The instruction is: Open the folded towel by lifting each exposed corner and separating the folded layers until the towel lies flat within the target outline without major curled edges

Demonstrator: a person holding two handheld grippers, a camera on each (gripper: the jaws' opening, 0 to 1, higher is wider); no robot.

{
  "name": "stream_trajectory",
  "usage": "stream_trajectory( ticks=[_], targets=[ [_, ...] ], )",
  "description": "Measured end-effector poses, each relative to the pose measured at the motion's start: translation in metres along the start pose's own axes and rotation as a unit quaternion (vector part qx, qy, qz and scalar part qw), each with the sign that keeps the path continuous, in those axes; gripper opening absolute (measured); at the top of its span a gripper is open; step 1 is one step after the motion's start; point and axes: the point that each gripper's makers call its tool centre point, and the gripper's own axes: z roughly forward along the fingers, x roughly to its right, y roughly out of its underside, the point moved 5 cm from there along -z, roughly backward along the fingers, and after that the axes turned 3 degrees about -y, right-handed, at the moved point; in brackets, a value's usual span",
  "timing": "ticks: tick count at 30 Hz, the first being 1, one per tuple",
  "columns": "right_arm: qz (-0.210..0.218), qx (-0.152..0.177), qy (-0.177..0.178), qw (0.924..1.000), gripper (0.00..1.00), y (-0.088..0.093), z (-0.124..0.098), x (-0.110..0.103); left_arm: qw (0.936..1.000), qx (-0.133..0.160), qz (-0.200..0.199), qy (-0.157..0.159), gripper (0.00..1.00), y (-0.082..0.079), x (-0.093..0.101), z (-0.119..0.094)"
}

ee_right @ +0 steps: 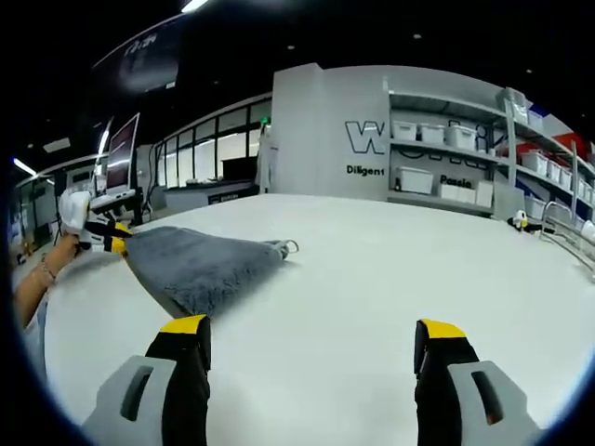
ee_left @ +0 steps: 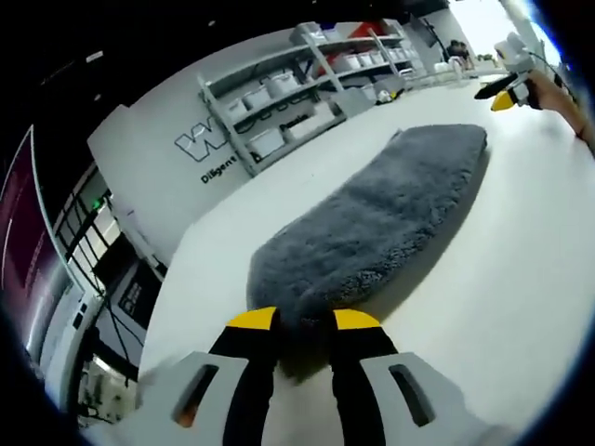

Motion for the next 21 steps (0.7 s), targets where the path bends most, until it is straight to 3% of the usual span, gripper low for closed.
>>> stream_trajectory(
  ticks=[4, 7, 10, 14, 15, 16, 18, 21],
  targets=[
    [0.002, -0.001, 0.001, 1.0000, 0.92, 0.001, 0.000, 0.001, 0.9996, 0.015, -0.020, 0.011, 0.37, -0.006, 0.002, -0.014],
    [0.002, -0.002, -0.001, 1.0000, 0.92, 0.000, 0.001, 0.001, 0.9957, 0.049, -0.070, 0.035, 0.46, -0.014, 0.007, -0.023],
    [0.002, -0.005, -0.001, 1.0000, 0.92, 0.001, 0.001, 0.001, 0.9908, 0.070, -0.108, 0.041, 0.61, -0.019, 0.007, -0.029],
    [0.002, -0.004, 0.000, 1.0000, 0.92, 0.002, -0.001, 0.000, 0.9887, 0.072, -0.124, 0.045, 0.82, -0.021, 0.012, -0.034],
    [0.002, -0.004, 0.000, 1.0000, 0.92, 0.002, -0.001, 0.000, 0.9893, 0.082, -0.110, 0.051, 0.86, -0.024, 0.015, -0.035],
    [0.003, -0.005, 0.000, 1.0000, 0.92, 0.002, -0.001, 0.000, 0.9898, 0.096, -0.089, 0.057, 0.88, -0.028, 0.020, -0.037],
    [0.003, -0.003, 0.001, 1.0000, 0.92, 0.002, -0.002, 0.000, 0.9894, 0.096, -0.095, 0.054, 0.90, -0.029, 0.027, -0.042],
    [0.005, -0.004, -0.001, 1.0000, 0.92, 0.003, -0.002, -0.001, 0.9830, 0.116, -0.126, 0.068, 0.96, -0.036, 0.035, -0.048]
  ],
)
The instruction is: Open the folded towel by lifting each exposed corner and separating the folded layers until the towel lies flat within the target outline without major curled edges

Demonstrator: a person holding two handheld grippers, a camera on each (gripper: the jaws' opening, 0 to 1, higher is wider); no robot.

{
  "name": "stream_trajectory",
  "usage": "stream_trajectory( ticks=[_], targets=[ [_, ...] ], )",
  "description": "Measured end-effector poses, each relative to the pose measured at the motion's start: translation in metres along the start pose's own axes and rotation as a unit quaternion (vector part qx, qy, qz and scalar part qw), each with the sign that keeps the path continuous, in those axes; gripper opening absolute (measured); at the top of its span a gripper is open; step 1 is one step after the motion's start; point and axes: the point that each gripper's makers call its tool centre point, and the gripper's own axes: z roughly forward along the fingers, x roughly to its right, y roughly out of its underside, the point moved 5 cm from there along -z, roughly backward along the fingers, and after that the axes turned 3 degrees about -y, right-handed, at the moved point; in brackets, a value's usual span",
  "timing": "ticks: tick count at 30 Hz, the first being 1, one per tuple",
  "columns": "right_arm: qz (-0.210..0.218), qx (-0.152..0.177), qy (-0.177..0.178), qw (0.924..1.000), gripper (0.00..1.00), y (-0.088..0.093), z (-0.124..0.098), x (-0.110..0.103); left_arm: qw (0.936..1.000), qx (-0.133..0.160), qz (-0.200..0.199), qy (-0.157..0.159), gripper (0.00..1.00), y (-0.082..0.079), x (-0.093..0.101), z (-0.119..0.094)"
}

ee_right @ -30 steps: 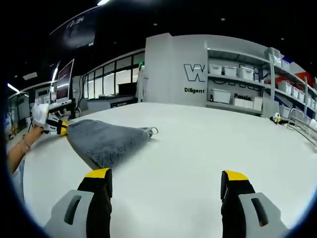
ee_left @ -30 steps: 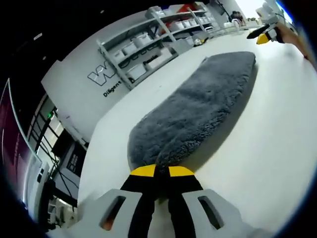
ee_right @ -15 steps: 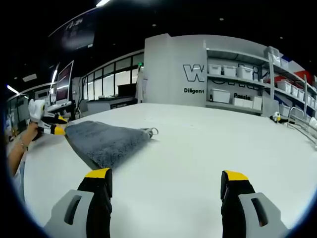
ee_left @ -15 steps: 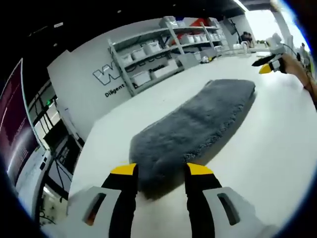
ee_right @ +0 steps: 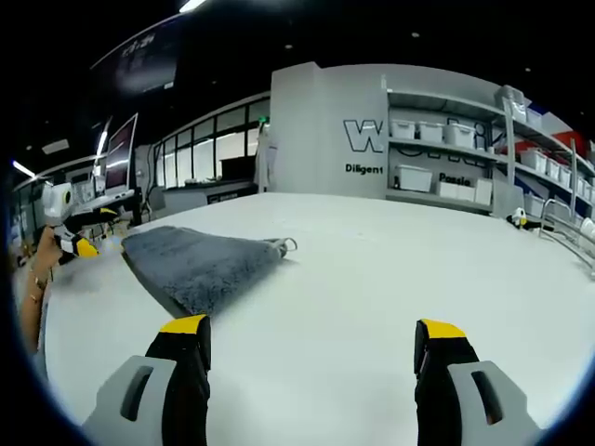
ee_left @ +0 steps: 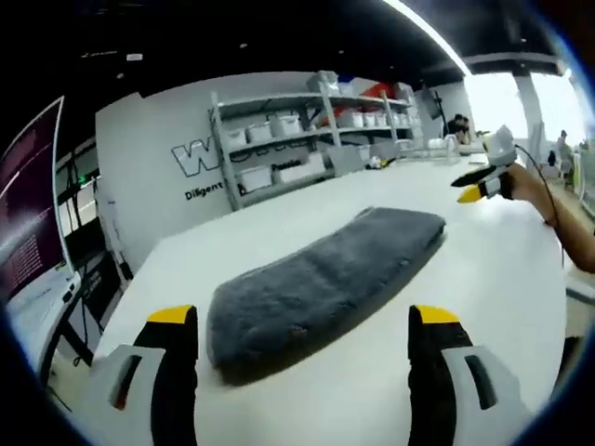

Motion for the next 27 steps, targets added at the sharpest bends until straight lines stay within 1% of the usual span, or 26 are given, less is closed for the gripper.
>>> stream_trajectory(
  ticks=[1, 2, 4, 7, 9, 14, 17, 20, 21, 24, 27],
  targets=[
    [-0.001, -0.001, -0.001, 1.0000, 0.92, 0.000, 0.000, -0.001, 0.9998, 0.018, -0.006, -0.001, 0.97, -0.005, 0.002, -0.002],
    [-0.001, -0.001, 0.000, 1.0000, 0.92, 0.000, -0.001, -0.001, 0.9996, 0.028, -0.010, -0.004, 0.96, -0.009, 0.003, -0.004],
    [0.000, 0.002, 0.000, 1.0000, 0.92, 0.000, -0.001, 0.000, 0.9992, 0.038, -0.011, -0.003, 0.97, -0.014, 0.005, -0.007],
    [0.002, 0.001, 0.000, 1.0000, 0.92, 0.000, -0.002, 0.000, 0.9986, 0.049, -0.011, -0.015, 0.97, -0.022, 0.005, -0.010],
    [0.002, -0.001, -0.001, 1.0000, 0.92, 0.001, -0.001, 0.000, 0.9986, 0.048, -0.006, -0.021, 0.97, -0.023, 0.004, -0.012],
    [-0.001, -0.007, -0.005, 1.0000, 0.92, 0.002, 0.000, -0.002, 0.9985, 0.043, -0.022, -0.024, 0.96, -0.020, 0.004, -0.018],
    [0.000, -0.007, -0.005, 1.0000, 0.92, 0.002, 0.000, -0.002, 0.9990, 0.030, -0.024, -0.021, 0.97, -0.014, 0.006, -0.019],
    [-0.001, -0.007, -0.005, 1.0000, 0.92, 0.002, 0.000, -0.002, 0.9992, 0.025, -0.023, -0.023, 0.97, -0.012, 0.006, -0.020],
    [-0.009, -0.010, -0.008, 0.9999, 0.92, 0.001, 0.001, -0.004, 0.9995, 0.004, -0.010, -0.030, 0.97, -0.005, 0.008, -0.025],
    [-0.009, -0.012, -0.013, 0.9998, 0.93, 0.001, 0.003, -0.005, 0.9996, 0.002, -0.001, -0.028, 0.97, -0.005, 0.013, -0.029],
    [-0.019, -0.016, -0.014, 0.9996, 0.94, -0.001, 0.004, -0.005, 0.9996, 0.018, -0.010, -0.017, 0.97, -0.009, 0.016, -0.032]
  ],
)
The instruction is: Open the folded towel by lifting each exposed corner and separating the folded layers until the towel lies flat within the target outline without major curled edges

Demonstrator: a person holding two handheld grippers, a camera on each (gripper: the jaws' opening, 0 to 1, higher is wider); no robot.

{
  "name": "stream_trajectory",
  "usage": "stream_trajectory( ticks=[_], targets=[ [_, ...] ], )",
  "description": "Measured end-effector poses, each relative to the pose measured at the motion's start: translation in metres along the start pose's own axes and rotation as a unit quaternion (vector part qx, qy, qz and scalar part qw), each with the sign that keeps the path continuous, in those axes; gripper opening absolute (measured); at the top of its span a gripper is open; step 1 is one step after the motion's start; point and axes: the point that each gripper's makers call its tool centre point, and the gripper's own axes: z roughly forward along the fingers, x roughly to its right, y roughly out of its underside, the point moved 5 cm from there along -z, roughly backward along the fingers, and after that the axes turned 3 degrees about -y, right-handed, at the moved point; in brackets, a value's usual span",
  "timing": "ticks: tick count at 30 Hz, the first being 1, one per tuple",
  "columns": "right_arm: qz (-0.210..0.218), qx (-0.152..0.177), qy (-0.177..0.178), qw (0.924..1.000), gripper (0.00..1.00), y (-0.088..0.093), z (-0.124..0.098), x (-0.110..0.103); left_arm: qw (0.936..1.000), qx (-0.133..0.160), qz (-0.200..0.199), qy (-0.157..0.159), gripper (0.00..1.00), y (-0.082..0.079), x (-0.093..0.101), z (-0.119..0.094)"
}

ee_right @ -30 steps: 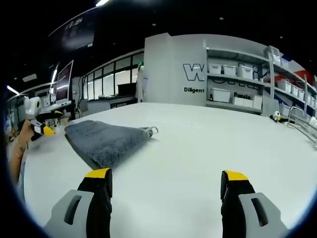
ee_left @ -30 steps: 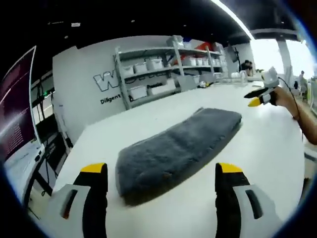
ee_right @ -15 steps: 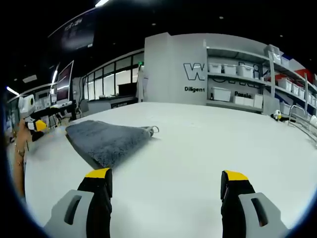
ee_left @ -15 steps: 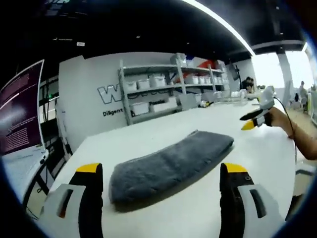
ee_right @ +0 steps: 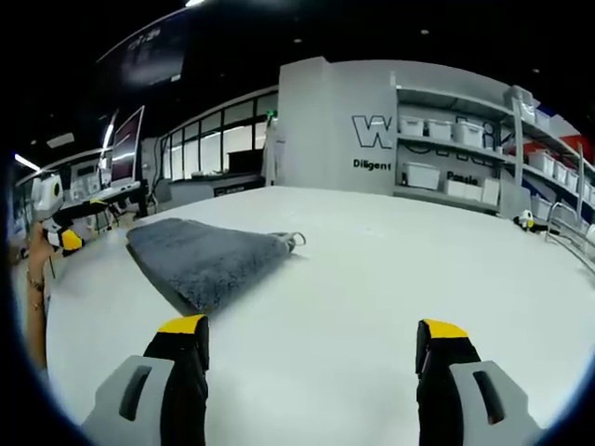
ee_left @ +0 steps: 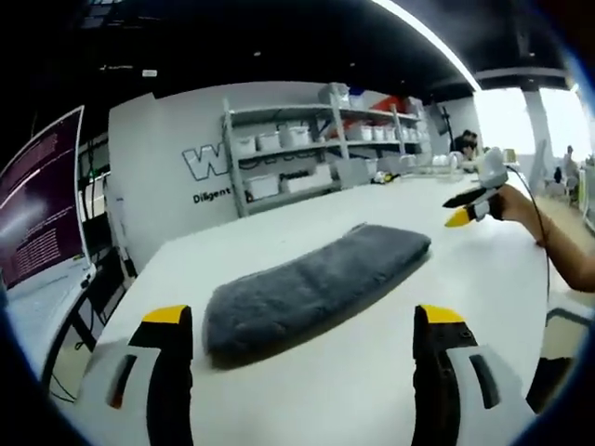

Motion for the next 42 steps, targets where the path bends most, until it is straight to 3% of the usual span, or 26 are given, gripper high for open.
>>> stream_trajectory(
  ticks=[8, 14, 18, 23, 26, 29, 33, 35, 38, 42],
  targets=[
    [-0.021, 0.005, -0.004, 0.9998, 0.95, -0.012, -0.008, -0.005, 0.9999, 0.009, -0.005, 0.004, 0.96, -0.006, 0.002, -0.001],
    [-0.071, -0.017, -0.040, 0.9965, 0.99, -0.026, -0.003, -0.030, 1.0000, -0.004, -0.002, -0.004, 0.96, -0.001, 0.002, -0.005],
    [-0.108, -0.016, -0.053, 0.9926, 0.99, -0.047, 0.005, -0.055, 1.0000, 0.001, -0.005, 0.008, 0.96, -0.004, 0.003, -0.011],
    [-0.134, -0.012, -0.077, 0.9879, 0.99, -0.066, 0.021, -0.089, 0.9999, -0.005, 0.013, 0.005, 0.96, -0.005, 0.005, -0.016],
    [-0.144, -0.010, -0.117, 0.9827, 0.98, -0.075, 0.036, -0.125, 0.9997, -0.009, 0.017, 0.015, 0.97, -0.004, 0.009, -0.018],
    [-0.176, -0.011, -0.118, 0.9772, 0.97, -0.079, 0.052, -0.152, 0.9997, -0.008, 0.011, 0.019, 0.97, -0.003, 0.011, -0.019],
    [-0.203, -0.026, -0.147, 0.9678, 0.93, -0.078, 0.076, -0.191, 0.9998, -0.012, 0.008, 0.017, 0.97, -0.001, 0.011, -0.020],
    [-0.212, -0.026, -0.180, 0.9602, 0.92, -0.077, 0.083, -0.213, 0.9997, -0.012, 0.007, 0.020, 0.97, 0.001, 0.012, -0.021],
    [-0.225, -0.027, -0.186, 0.9561, 0.91, -0.078, 0.091, -0.231, 0.9996, -0.013, 0.009, 0.023, 0.97, 0.001, 0.012, -0.022],
    [-0.242, -0.030, -0.206, 0.9478, 0.80, -0.079, 0.102, -0.261, 0.9995, -0.017, 0.012, 0.025, 0.97, 0.004, 0.011, -0.030]
  ],
)
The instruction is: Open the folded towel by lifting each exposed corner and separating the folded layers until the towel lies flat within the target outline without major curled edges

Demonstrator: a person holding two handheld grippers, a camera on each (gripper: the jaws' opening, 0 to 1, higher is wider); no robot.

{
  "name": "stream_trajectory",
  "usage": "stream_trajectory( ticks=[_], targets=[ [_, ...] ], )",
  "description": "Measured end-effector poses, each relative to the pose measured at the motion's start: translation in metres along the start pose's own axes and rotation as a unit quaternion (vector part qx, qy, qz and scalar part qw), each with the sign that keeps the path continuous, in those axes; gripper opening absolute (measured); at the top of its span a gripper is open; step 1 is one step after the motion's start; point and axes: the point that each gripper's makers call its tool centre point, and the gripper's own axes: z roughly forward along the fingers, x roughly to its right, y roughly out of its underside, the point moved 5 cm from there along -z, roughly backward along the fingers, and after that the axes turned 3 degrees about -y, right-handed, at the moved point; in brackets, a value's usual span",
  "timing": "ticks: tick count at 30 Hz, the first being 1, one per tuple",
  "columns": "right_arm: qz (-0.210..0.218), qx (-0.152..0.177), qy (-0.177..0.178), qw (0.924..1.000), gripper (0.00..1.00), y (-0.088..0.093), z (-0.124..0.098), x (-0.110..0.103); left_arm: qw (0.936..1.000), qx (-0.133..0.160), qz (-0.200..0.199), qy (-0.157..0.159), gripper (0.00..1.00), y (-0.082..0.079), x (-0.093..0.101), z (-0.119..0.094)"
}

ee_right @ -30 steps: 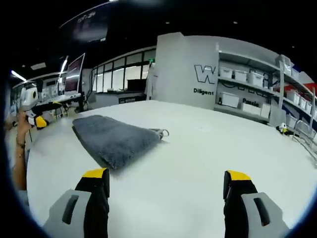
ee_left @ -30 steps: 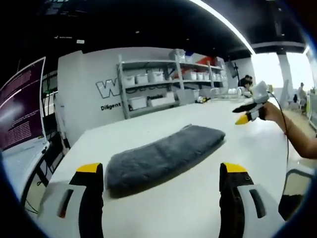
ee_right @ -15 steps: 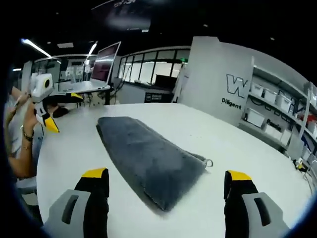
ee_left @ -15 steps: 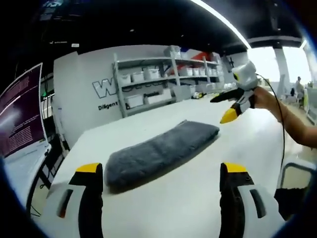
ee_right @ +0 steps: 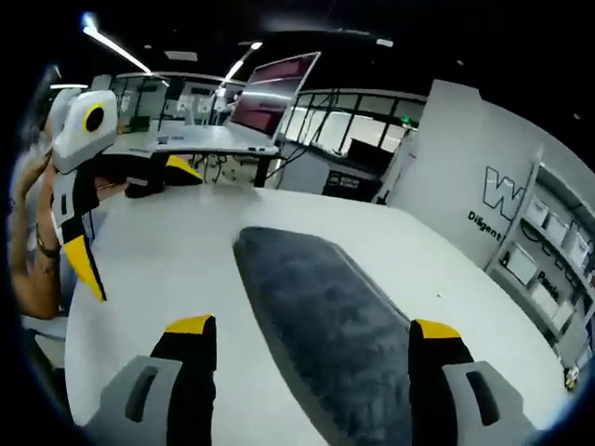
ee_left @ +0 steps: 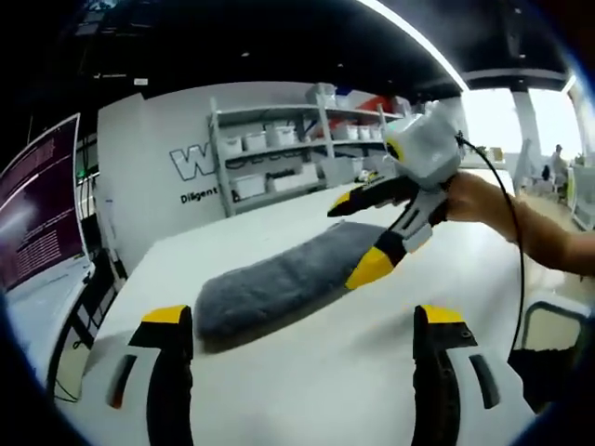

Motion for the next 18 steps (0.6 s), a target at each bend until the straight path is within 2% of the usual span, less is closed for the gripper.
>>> stream_trajectory(
  ticks=[3, 5, 9, 12, 15, 18],
  targets=[
    [-0.010, 0.004, -0.019, 0.9998, 0.74, -0.008, 0.014, -0.012, 1.0000, 0.006, 0.000, -0.004, 0.97, 0.000, -0.001, -0.003],
    [-0.029, 0.003, -0.030, 0.9991, 0.65, -0.012, 0.024, -0.016, 1.0000, 0.003, 0.002, -0.003, 0.97, 0.001, -0.001, -0.003],
    [-0.047, 0.004, -0.048, 0.9977, 0.52, -0.019, 0.046, -0.027, 1.0000, 0.000, 0.007, 0.001, 0.97, 0.003, 0.001, -0.007],
    [-0.063, -0.008, -0.053, 0.9966, 0.48, -0.021, 0.060, -0.034, 0.9999, -0.003, 0.011, 0.001, 0.97, 0.006, 0.001, -0.010],
    [-0.082, -0.005, -0.063, 0.9946, 0.37, -0.026, 0.072, -0.041, 0.9999, 0.000, 0.010, -0.003, 0.97, 0.008, 0.000, -0.015],
    [-0.104, -0.016, -0.069, 0.9920, 0.33, -0.028, 0.084, -0.046, 1.0000, 0.002, 0.008, -0.004, 0.97, 0.008, 0.000, -0.018]
  ],
)
